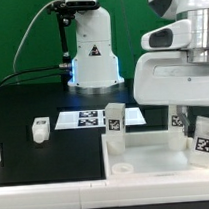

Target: Assemble square table

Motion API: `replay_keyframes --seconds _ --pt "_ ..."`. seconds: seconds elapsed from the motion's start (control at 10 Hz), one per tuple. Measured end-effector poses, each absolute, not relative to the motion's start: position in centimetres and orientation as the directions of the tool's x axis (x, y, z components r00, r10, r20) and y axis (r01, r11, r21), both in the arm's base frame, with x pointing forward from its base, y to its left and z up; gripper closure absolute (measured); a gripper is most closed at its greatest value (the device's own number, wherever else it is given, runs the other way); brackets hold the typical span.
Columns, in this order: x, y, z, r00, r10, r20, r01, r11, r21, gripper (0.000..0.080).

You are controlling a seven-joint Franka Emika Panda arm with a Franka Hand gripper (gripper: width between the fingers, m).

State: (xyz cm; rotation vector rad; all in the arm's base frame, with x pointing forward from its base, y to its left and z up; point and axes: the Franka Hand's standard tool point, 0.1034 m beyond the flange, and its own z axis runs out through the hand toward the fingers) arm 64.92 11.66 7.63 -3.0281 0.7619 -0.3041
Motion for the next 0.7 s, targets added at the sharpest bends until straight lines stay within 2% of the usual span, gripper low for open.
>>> replay_keyframes --seconds 0.2,0.4,0.5,0.7 --pt "64.89 10.99 7.53 0.633 -0.761 0.144 -0.752 -0.648 -0.117 0.0497" --pt "64.72 10.64 7.48 0.317 -0.947 0.056 -0.934 -0.322 -0.154 0.0497" --pt "64.62 10.22 7.42 0.184 -0.983 0.013 -0.97 -0.184 -0.159 0.0495" --pt "64.53 10.19 7.37 0.118 -0.993 0.002 -0.981 -0.117 -0.155 0.0495"
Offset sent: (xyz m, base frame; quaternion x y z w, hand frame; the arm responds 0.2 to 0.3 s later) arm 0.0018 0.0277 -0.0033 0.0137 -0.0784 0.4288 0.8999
